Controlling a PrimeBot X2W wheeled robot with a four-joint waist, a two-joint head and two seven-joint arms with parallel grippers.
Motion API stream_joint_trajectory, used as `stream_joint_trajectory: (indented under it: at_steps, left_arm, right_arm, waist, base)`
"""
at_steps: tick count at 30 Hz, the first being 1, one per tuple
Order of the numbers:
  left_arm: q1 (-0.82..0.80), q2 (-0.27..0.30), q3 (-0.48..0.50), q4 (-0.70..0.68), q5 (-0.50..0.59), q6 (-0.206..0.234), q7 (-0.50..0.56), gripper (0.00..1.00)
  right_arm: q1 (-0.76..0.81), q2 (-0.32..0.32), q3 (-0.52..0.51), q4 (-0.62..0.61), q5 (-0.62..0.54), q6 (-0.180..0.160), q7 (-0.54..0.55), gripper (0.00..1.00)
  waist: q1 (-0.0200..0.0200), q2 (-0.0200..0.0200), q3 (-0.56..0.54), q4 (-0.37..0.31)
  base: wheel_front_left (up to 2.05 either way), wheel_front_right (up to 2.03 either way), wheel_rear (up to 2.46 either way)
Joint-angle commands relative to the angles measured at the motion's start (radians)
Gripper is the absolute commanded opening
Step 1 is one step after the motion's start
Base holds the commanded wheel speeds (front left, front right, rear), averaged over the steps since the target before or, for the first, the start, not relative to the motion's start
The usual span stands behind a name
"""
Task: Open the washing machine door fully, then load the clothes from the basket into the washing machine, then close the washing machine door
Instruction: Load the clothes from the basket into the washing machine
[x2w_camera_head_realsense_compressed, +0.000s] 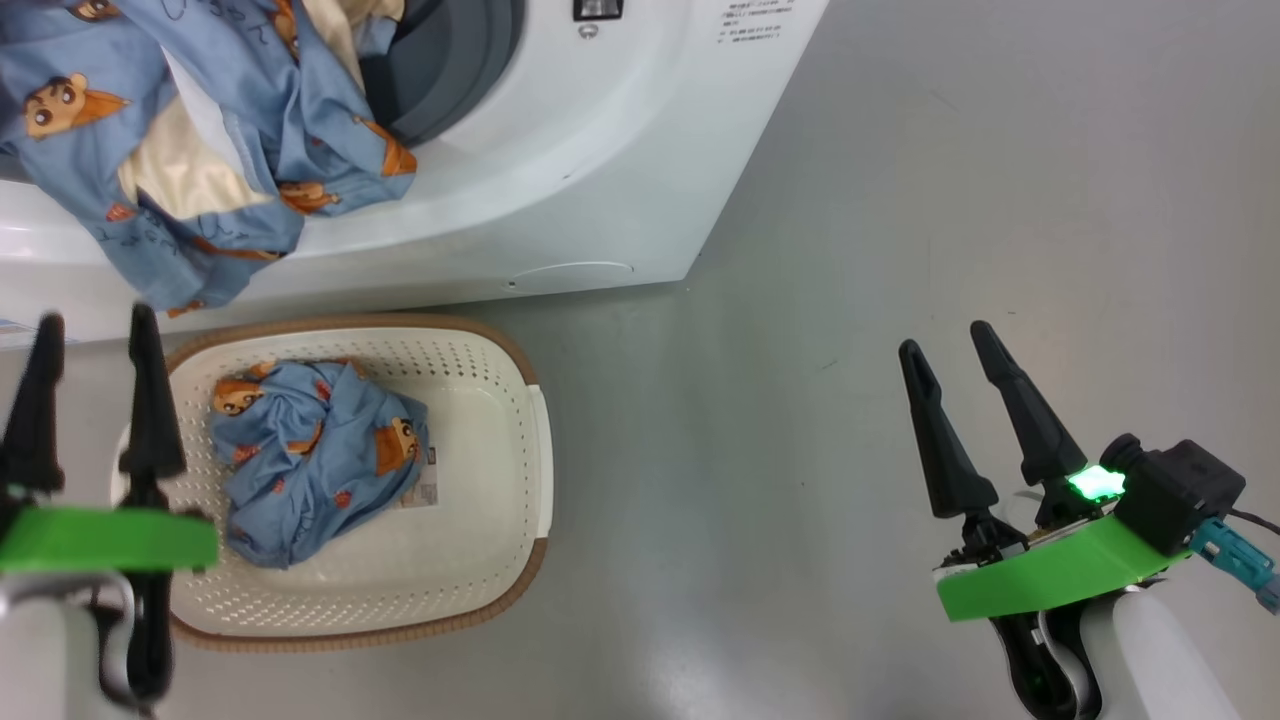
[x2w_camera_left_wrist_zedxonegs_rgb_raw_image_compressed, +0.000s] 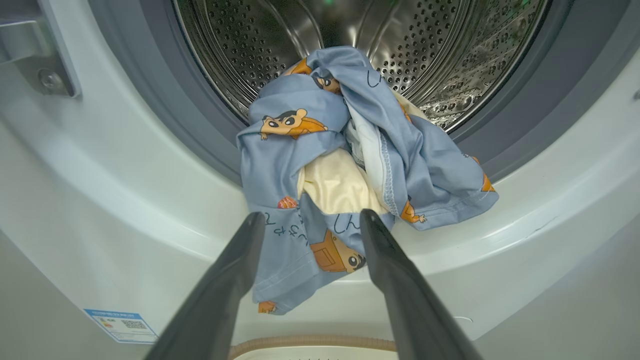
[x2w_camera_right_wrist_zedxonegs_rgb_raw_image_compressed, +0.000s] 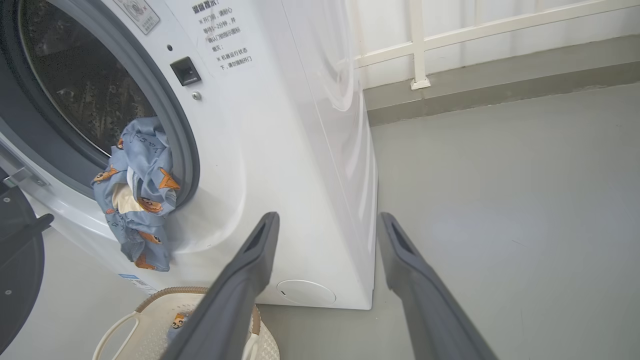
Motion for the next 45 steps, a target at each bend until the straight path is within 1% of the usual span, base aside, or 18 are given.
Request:
stream_joint_trajectory:
  at_steps: [1, 5, 9, 19, 27, 39, 45]
  left_arm:
    - [0.045, 0.02, 0.044, -0.052, 0.013, -0.003, -0.004, 1.0]
    - [0.129, 0.001, 0.071, -0.117, 0.016, -0.003, -0.004, 1.0]
    - [0.163, -0.01, 0.078, -0.153, 0.019, -0.003, -0.004, 1.0]
    - [0.15, -0.01, 0.056, -0.139, 0.01, -0.003, -0.004, 1.0]
    - [0.075, 0.011, 0.012, -0.035, -0.042, -0.003, -0.004, 1.0]
    - [-0.141, 0.081, -0.106, 0.236, -0.057, -0.003, -0.004, 1.0]
    - [-0.235, 0.112, -0.167, 0.342, -0.072, -0.003, -0.004, 1.0]
  right_arm:
    - [0.038, -0.011, 0.021, -0.022, -0.005, 0.002, -0.005, 1.0]
    - [0.044, -0.02, 0.016, -0.023, -0.002, 0.002, -0.005, 1.0]
    - [0.045, -0.026, 0.016, -0.025, -0.001, 0.002, -0.005, 1.0]
    - [0.037, -0.025, 0.024, -0.026, -0.002, 0.002, -0.005, 1.0]
    - [0.03, -0.012, 0.019, -0.029, -0.009, 0.002, -0.005, 1.0]
    - [0.0, 0.005, 0.035, -0.027, -0.015, 0.002, -0.005, 1.0]
    - [-0.008, 0.009, 0.048, -0.024, -0.016, 0.002, -0.005, 1.0]
  waist:
    - [0.0, -0.0001, -0.007, 0.002]
    - [0.0, -0.0001, -0.013, 0.006]
    - [0.0, -0.0001, -0.013, 0.01]
    - [0.0, -0.0001, -0.008, 0.006]
    - [0.0, -0.0001, 0.012, 0.014]
    - [0.0, -0.0001, 0.054, 0.006]
    - [0.0, -0.0001, 0.064, -0.01]
  base:
    - [0.0, 0.0, 0.0]
    - [0.0, 0.0, 0.0]
    - [0.0, 0.0, 0.0]
    - [0.0, 0.0, 0.0]
    - [0.0, 0.0, 0.0]
    - [0.0, 0.0, 0.0]
    - [0.0, 0.0, 0.0]
